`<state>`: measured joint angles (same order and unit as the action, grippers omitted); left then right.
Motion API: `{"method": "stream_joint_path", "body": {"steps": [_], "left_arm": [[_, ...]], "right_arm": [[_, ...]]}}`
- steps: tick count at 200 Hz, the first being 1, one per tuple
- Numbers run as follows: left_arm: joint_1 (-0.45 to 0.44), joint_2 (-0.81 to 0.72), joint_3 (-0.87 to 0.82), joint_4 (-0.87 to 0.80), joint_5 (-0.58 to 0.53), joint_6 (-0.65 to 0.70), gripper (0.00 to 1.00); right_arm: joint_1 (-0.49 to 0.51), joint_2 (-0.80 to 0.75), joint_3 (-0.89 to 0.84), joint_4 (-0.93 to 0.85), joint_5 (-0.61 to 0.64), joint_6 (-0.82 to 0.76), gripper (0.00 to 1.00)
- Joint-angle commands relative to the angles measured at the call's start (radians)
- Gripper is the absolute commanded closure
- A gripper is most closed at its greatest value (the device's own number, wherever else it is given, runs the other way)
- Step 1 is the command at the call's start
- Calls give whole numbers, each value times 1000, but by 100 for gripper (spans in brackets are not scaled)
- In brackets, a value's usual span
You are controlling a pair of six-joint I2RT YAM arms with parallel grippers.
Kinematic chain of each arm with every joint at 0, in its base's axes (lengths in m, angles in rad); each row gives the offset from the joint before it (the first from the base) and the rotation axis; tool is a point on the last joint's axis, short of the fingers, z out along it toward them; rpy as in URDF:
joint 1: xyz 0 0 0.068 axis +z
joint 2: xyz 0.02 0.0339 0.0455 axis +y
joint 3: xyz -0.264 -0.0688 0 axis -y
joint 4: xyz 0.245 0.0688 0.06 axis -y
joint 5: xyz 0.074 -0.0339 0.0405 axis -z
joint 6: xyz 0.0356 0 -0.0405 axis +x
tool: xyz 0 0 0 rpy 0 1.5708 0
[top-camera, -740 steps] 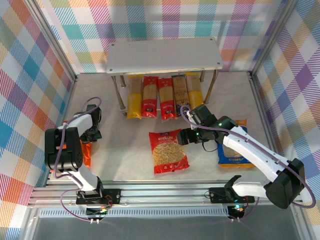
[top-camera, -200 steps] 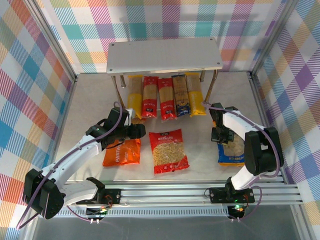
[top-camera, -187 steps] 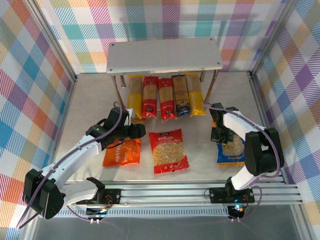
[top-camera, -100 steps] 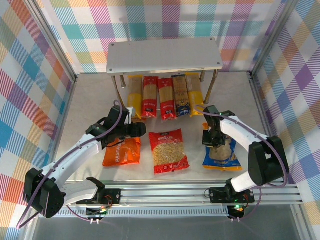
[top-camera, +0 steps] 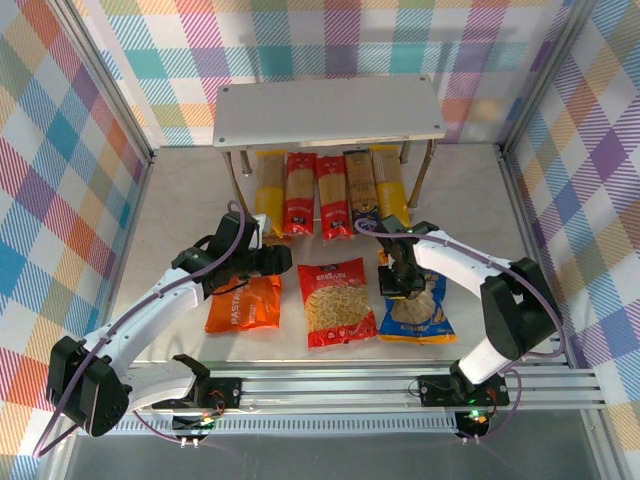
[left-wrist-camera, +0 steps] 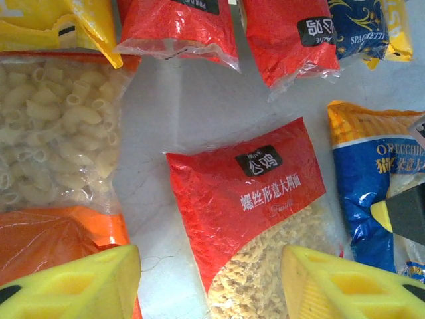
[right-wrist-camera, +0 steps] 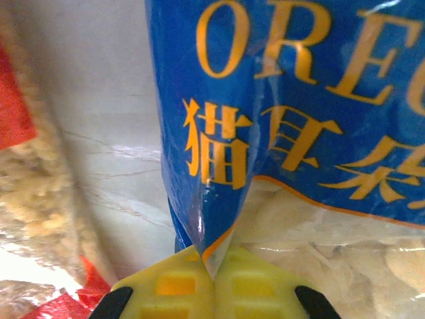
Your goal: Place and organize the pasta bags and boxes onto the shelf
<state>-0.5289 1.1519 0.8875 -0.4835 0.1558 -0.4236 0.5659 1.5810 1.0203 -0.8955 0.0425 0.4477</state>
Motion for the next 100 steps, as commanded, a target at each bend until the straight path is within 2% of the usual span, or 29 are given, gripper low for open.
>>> {"method": "stream_joint_path", "body": {"steps": [1, 26, 48, 77, 100], "left_arm": [[-6, -10, 20, -42, -14, 27, 42], [-6, -17, 6, -43, -17, 23, 43], [-6, -19, 7, -44, -21, 24, 42], [-6, -17, 11, -49, -25, 29, 42], [-6, -13, 11, -45, -30, 29, 42]], "right_arm": [[36, 15, 35, 15, -44, -15, 100], [53, 12, 46, 0, -39, -10, 100], [63, -37, 44, -21, -23, -6, 70], [153, -136, 66, -57, 7, -3, 51], [249, -186, 63, -50, -8, 24, 52]]}}
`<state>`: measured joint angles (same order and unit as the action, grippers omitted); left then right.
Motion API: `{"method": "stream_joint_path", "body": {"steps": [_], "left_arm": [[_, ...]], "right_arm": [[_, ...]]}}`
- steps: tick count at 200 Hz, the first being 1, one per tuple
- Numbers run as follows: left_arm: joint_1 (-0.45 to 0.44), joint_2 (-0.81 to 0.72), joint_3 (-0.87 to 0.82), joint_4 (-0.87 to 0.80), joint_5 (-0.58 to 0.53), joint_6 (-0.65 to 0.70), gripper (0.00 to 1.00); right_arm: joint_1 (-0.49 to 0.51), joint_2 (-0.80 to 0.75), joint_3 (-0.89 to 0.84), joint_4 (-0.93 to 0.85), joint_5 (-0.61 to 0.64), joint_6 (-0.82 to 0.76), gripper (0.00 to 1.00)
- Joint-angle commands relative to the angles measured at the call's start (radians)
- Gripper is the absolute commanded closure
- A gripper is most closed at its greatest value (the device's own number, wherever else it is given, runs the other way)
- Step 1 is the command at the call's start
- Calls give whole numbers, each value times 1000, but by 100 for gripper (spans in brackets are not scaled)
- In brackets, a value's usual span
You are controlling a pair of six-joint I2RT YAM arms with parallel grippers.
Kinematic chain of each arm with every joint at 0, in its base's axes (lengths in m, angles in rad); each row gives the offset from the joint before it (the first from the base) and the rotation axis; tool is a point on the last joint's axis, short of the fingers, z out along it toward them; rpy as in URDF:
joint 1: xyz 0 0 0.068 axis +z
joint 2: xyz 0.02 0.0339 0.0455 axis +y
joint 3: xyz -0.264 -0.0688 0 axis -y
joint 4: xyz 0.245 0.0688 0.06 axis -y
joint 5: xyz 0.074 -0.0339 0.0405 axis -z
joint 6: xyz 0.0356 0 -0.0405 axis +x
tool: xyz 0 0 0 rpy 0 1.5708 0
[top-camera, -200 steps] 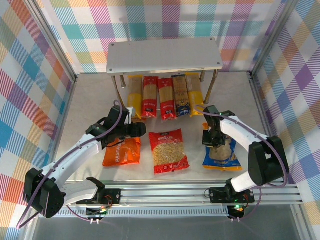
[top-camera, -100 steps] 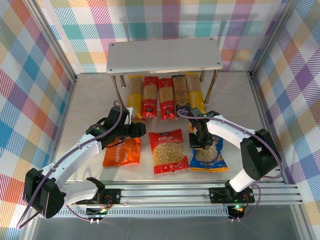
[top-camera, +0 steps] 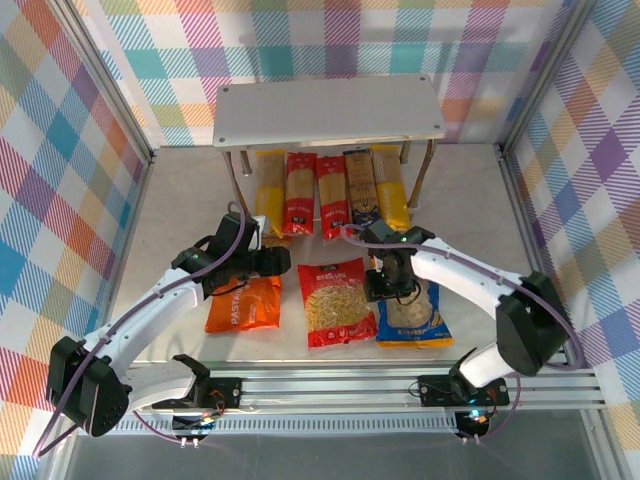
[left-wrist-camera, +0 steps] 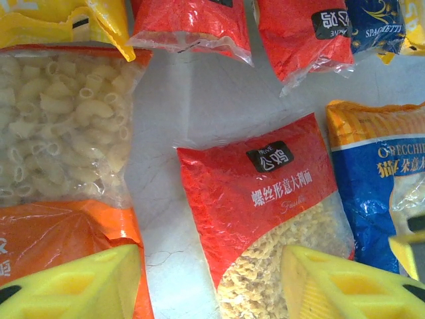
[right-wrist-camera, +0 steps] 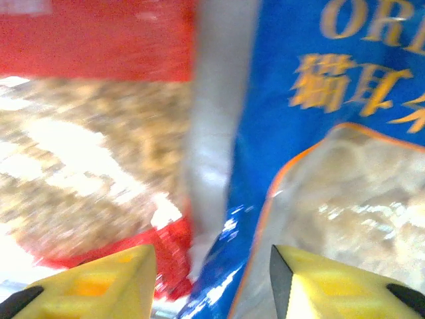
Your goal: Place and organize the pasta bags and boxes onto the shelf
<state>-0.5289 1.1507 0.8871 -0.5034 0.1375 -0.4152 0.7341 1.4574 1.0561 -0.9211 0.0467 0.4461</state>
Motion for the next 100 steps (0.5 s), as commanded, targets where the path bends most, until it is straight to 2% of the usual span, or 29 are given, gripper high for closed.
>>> {"method": "stream_joint_path", "body": {"steps": [1, 22, 42, 60, 100], "left_arm": [[-6, -11, 12, -25, -12, 21, 42], [-6, -13, 14, -32, -23, 21, 42], [-6, -26, 23, -49, -57, 25, 42], [-5, -48, 42, -74, -89, 36, 39], [-2, -75, 81, -120, -124, 61, 37]], "right_arm": [[83, -63, 26, -23, -15, 27, 53], [172, -47, 0, 30, -88, 53, 66], [242, 23, -10, 53, -98, 70, 83], [282, 95, -9, 67, -110, 78, 88], [325, 182, -1, 110, -114, 94, 91]]}}
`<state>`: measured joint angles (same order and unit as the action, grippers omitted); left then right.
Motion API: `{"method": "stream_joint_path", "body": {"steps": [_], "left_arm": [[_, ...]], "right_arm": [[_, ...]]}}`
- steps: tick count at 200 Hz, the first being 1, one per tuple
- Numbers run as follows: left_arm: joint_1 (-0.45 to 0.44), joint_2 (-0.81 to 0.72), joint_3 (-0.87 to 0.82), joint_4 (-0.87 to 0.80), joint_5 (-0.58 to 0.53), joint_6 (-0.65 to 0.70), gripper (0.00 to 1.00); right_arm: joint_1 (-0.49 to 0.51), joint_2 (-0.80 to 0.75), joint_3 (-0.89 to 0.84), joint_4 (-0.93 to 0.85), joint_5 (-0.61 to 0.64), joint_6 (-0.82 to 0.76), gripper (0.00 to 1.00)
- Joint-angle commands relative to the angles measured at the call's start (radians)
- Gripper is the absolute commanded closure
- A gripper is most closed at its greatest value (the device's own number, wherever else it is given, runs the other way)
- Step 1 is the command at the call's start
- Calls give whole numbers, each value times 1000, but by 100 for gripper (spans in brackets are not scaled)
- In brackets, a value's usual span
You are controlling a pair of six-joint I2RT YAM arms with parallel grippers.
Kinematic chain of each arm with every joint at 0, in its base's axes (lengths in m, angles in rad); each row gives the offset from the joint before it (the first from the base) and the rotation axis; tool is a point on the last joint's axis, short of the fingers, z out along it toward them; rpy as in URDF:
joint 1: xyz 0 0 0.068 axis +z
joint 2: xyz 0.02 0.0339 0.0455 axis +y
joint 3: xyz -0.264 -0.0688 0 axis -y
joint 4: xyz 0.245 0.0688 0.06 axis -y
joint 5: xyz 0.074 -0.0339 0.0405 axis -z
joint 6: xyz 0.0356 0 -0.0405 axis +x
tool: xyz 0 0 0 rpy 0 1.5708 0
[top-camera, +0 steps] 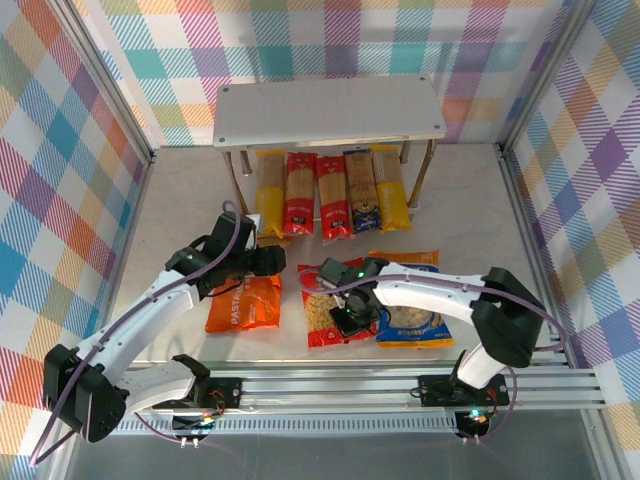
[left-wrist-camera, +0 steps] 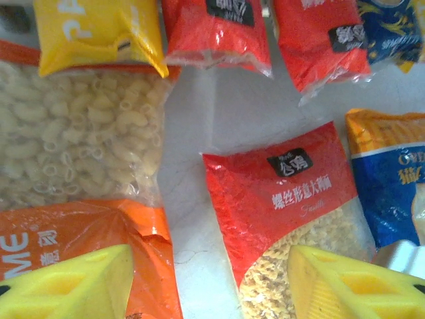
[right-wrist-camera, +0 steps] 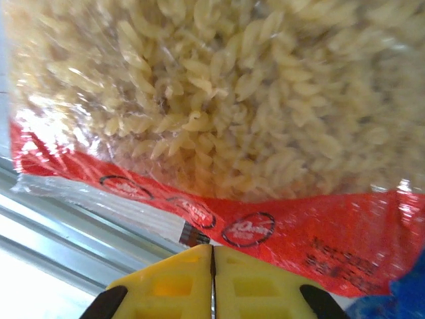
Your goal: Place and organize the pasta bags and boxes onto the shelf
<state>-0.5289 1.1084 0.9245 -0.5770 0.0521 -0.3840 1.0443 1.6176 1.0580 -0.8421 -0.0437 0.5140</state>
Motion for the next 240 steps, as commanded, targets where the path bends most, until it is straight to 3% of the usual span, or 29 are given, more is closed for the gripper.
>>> {"method": "stream_joint_path", "body": {"steps": [1, 97, 152, 205, 240], "left_arm": [[-2, -35, 43, -46, -39, 30, 37], [15, -51, 45, -64, -48, 47, 35], [23, -53, 38, -60, -41, 48, 34], [27, -57, 27, -52, -35, 44, 34], [27, -57, 8, -28, -19, 33, 35]], "right_arm": [[15, 24, -3, 31, -24, 26, 91], [22, 224, 97, 82, 20, -9, 93], [1, 261, 161, 51, 114, -29, 93], [-44, 220, 139, 58, 121, -49, 92], [-44, 75, 105, 66, 61, -81, 67]]}}
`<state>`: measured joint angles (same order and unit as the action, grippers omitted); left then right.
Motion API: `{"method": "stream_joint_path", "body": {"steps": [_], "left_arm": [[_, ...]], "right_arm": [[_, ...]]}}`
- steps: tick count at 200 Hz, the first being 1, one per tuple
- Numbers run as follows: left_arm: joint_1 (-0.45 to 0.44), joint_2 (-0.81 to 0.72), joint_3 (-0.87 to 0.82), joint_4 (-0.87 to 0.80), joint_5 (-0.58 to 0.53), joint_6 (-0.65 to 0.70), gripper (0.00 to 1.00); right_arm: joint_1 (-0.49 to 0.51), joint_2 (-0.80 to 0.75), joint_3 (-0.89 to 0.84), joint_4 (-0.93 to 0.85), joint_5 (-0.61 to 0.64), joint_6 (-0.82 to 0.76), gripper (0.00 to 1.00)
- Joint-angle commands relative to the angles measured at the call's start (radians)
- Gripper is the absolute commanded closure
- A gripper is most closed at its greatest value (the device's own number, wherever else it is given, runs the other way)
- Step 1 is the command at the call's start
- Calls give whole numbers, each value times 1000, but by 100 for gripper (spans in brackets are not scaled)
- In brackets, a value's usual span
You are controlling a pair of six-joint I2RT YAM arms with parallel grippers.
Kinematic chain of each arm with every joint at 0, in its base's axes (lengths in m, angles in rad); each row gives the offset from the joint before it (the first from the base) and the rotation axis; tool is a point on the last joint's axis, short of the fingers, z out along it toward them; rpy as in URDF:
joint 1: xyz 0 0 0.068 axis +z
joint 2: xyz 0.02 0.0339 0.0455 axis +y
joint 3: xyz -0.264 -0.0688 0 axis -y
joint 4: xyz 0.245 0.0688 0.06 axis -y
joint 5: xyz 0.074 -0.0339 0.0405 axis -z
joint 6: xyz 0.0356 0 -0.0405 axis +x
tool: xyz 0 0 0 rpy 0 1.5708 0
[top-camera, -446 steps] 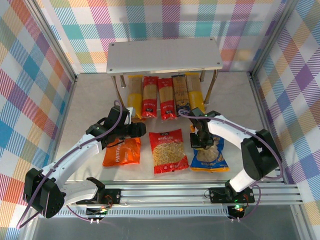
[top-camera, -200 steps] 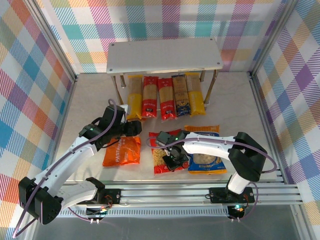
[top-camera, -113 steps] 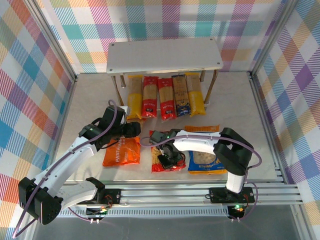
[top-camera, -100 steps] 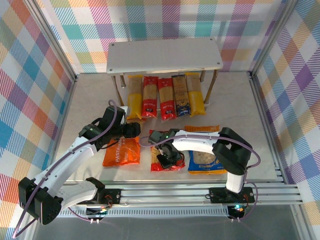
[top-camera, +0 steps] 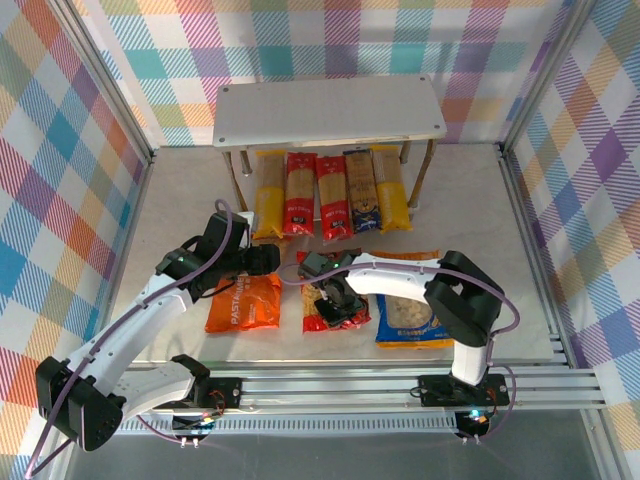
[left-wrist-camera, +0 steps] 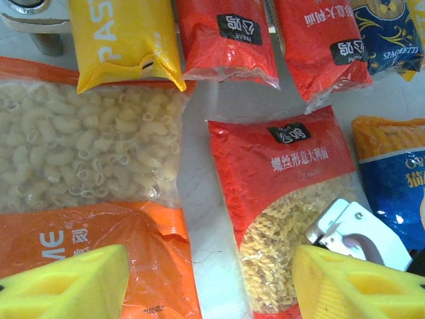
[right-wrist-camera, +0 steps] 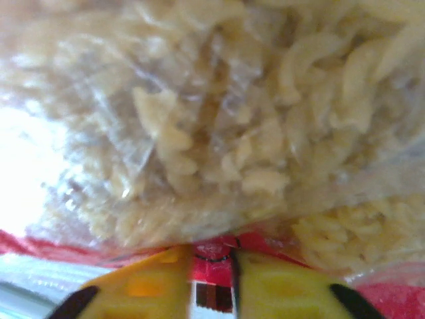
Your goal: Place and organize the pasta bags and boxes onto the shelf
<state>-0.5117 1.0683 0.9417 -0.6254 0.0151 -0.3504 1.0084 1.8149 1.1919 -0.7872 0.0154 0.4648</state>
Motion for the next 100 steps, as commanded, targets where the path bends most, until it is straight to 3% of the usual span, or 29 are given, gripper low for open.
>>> {"method": "stream_joint_path", "body": {"steps": [1, 25, 49, 62, 79, 100], "left_arm": [[10, -17, -10, 21, 19, -1, 35], [10, -14, -36, 50, 34, -7, 36], [7, -11, -74, 95, 41, -18, 37], [0, -8, -106, 137, 43, -33, 38], [-22, -7, -158, 208, 31, -58, 39], [-71, -9, -203, 243, -48, -76, 40]], "right_arm": [[-7, -130, -31, 11, -1, -32, 66], [-8, -287, -56, -4, -11, -29, 52], [-18, -424, -64, -86, 112, -3, 31], [-59, -470, -74, -145, 168, 19, 20], [-132, -512, -108, -194, 202, 50, 16], [-219, -552, -176, -217, 245, 103, 3]]}}
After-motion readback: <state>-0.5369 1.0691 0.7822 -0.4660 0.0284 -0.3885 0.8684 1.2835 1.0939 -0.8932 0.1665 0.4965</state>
